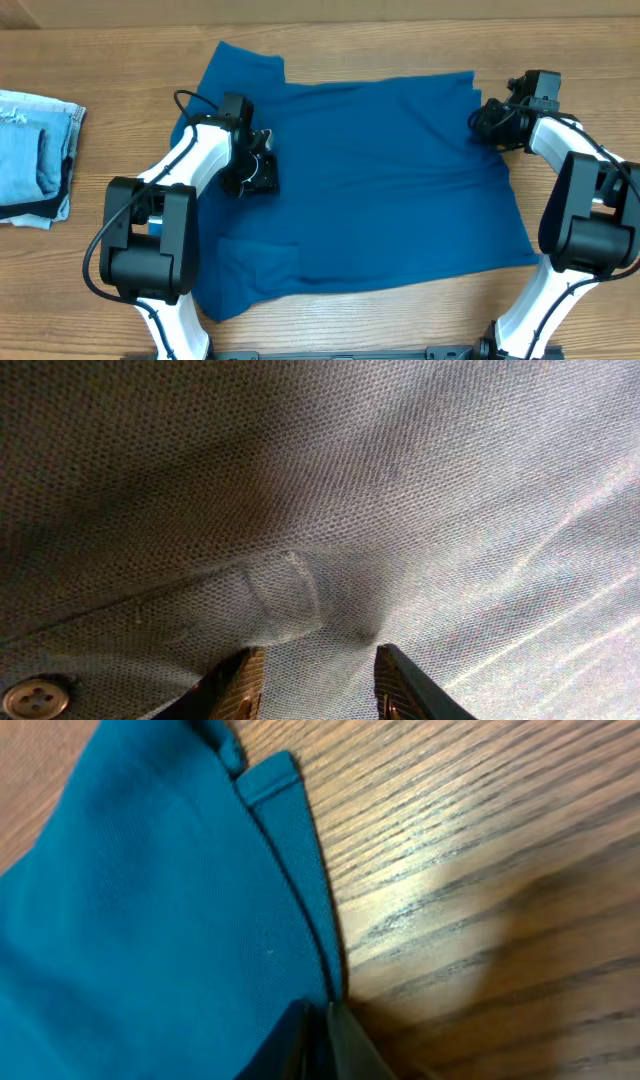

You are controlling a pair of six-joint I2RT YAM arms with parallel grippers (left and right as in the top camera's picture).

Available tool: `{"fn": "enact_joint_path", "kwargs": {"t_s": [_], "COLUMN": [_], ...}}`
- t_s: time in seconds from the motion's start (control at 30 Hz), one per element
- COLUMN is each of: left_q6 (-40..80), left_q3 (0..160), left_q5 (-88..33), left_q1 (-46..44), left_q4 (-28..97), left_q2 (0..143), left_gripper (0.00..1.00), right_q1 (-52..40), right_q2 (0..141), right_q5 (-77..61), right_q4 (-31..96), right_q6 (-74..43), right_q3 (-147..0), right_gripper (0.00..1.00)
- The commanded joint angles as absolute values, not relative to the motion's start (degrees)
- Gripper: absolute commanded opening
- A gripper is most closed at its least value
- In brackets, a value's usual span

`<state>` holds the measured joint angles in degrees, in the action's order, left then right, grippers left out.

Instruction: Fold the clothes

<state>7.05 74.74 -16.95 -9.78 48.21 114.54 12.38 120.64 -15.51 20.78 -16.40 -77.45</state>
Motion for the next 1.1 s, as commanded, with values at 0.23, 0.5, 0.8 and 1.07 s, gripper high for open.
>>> {"fn": "enact_joint_path", "kwargs": {"t_s": [0.23,0.5,0.8,1.07], "left_q6": [6.33,6.33,6.17,6.15], "left_q3": [75.16,75.16,75.16,75.16], "left_q5": [-14.81,-14.83,-14.83,-14.83], "left_q1": [-9.91,-9.93,-9.91,-9.91], "left_q4": [47.53,47.55,47.55,47.53], "left_q2": [115.33,115.33,115.33,115.33], "left_gripper": [0.43,0.43,0.43,0.42], "right_q1": [12.56,12.56,12.62,12.38], "right_q2": [111.85,111.85,111.85,112.07], "right_q5": [-11.35,-7.55,-7.53,-7.53], "right_q4": [30.70,30.87,30.11,30.06], "right_q6": [-16.45,-16.43,-16.45,-16.43], "right_q3": [-77.76,-77.76,-77.76,-77.21], "right_gripper": [0.04,0.05,0.12,0.53]}}
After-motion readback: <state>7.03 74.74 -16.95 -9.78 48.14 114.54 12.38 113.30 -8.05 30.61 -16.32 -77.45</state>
